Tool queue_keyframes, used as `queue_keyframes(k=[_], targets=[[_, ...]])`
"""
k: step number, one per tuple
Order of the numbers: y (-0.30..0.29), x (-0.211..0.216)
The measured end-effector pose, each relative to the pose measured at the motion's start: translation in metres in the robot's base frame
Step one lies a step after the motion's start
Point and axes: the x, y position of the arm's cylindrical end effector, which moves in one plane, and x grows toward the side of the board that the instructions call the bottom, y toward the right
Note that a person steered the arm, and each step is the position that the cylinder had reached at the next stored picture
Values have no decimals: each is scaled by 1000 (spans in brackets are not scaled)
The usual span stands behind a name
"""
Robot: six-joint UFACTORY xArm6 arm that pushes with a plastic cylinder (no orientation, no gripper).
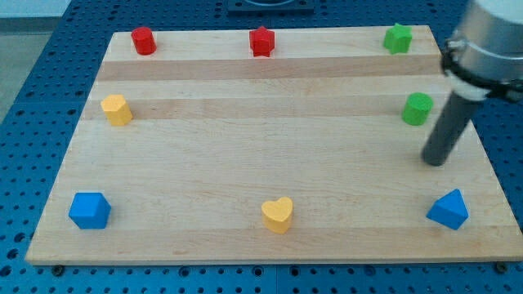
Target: Slide the green circle to the center
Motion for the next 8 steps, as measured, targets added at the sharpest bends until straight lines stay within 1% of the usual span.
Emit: queue_keyframes(k=[1, 2, 3, 8], targets=[[37, -23], [40, -59], [34, -77], [-116, -79]])
